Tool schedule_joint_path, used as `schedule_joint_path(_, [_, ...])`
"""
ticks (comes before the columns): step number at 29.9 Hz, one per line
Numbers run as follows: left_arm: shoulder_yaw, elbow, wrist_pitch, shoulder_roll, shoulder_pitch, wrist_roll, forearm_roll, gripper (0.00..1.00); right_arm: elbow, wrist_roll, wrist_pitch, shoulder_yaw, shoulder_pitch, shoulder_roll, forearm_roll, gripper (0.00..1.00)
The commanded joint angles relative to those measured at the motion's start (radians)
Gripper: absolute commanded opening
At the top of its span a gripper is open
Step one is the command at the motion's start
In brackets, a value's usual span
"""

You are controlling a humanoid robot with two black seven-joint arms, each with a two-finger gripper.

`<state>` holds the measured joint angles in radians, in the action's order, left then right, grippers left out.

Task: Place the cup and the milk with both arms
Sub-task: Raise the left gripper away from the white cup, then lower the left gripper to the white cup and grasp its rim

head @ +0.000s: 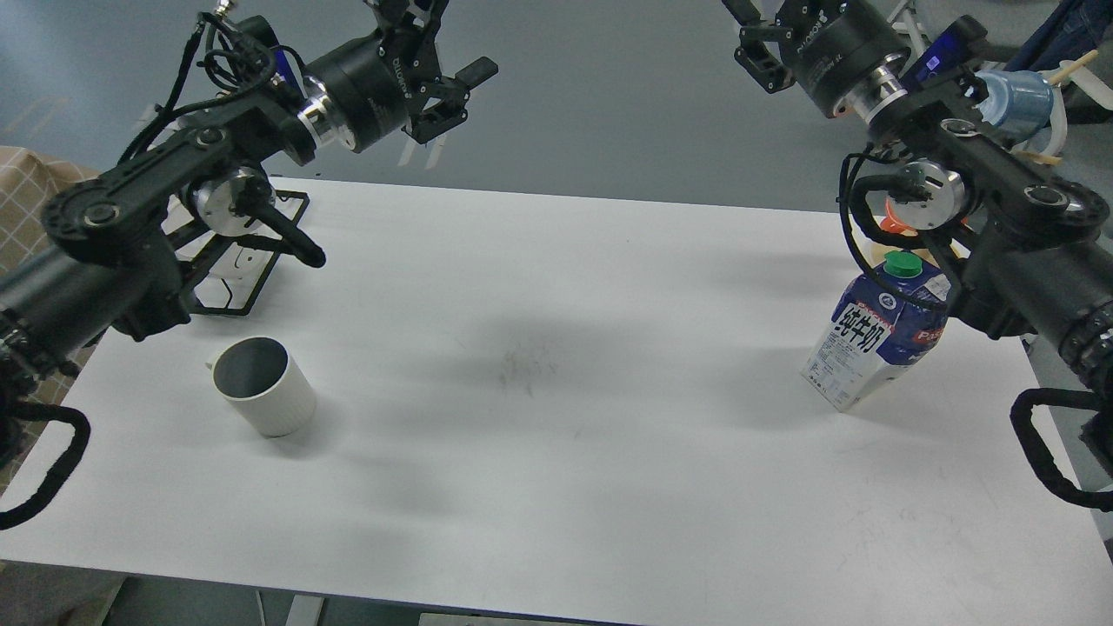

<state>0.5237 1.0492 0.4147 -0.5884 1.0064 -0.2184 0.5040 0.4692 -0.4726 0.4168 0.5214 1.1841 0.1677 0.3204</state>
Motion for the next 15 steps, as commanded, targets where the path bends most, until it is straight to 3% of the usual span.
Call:
schedule_joint_path(1, [-0.083,0.2,0.022,-0.21,-0.002,0.037,0.106,0.98,0.014,-0.001,0.005,-0.001,-0.003,0.006,0.003,1.0])
schedule_joint_path(3, [-0.103,0.273,0.032,-0.284,-0.006,0.056,0.157,0.98,0.028,-0.001,0.007,-0.003,-0.008,0.013,0.006,1.0])
schedule_joint_path(9, [-0.137,0.573,0.074,-0.658,-0.066,0.148,0.379,0.98,0.117,-0.008,0.01,-0.069,-0.035,0.076,0.014,1.0])
schedule_joint_path(15, [-0.151,0.6,0.074,-0.846,-0.103,0.145,0.491,0.98,0.193,-0.012,0.01,-0.077,-0.077,0.133,0.016,1.0])
